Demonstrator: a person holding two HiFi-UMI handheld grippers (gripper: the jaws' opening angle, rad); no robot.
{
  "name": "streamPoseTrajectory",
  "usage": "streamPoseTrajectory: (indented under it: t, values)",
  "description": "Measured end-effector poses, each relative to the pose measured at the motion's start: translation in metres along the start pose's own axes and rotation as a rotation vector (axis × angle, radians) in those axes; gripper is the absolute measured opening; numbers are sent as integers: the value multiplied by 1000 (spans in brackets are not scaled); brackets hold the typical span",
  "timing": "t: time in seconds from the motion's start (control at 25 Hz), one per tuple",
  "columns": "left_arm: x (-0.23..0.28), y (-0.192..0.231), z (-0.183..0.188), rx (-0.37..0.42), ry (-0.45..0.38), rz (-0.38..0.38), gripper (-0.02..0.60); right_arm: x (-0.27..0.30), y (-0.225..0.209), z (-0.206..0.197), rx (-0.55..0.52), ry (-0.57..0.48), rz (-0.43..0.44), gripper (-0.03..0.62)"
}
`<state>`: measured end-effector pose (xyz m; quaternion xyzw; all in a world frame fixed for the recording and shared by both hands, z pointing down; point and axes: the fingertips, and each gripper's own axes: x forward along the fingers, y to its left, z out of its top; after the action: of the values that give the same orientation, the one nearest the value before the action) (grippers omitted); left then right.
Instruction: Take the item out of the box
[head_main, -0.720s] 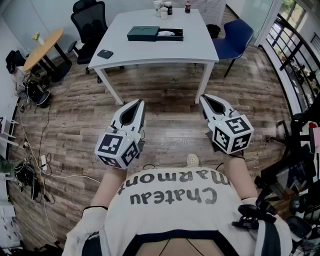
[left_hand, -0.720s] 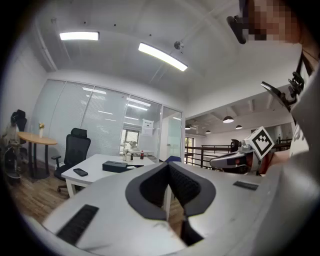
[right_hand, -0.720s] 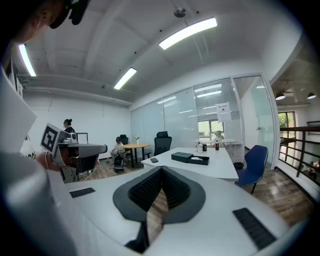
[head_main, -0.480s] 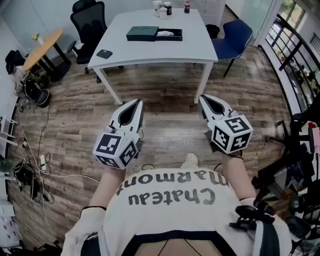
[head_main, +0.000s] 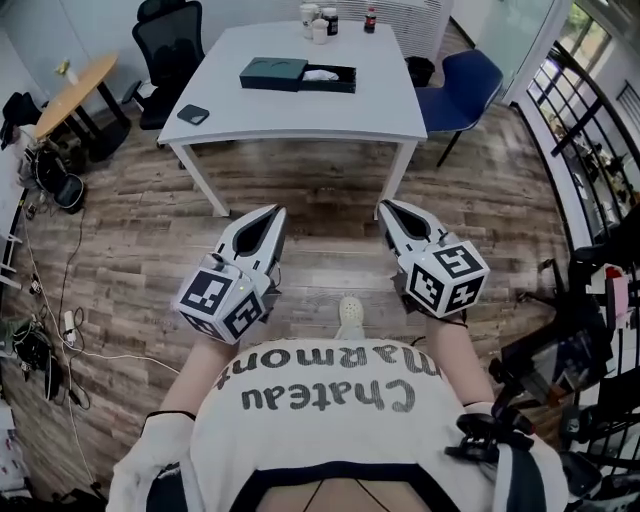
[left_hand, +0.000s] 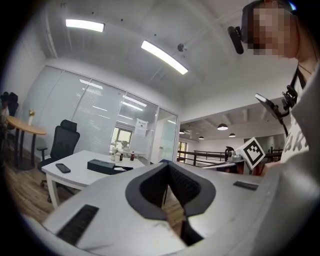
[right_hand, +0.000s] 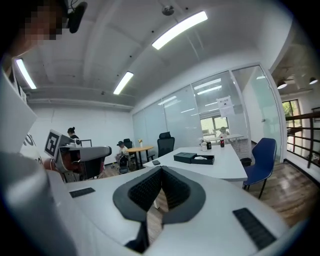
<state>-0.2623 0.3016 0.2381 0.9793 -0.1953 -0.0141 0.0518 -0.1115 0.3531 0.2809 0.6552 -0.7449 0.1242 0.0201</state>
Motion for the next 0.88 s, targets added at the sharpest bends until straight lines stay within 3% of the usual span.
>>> streamPoseTrajectory:
  t: [0.16,0.36,0.6,0.88]
  values:
    - [51,20,6,4,-18,13,-3,31,-42,21,10,-35,19,2]
    - [118,50,21,36,-73,37,-3,78,-91,47,-55,-36,62,2]
    - [192,77,20,27,-53,73,-3,129,-147,70,-91,-2,113,2]
    - [231,108,8,27,-14,142,-3,197,-175,67,-69,39,231,2]
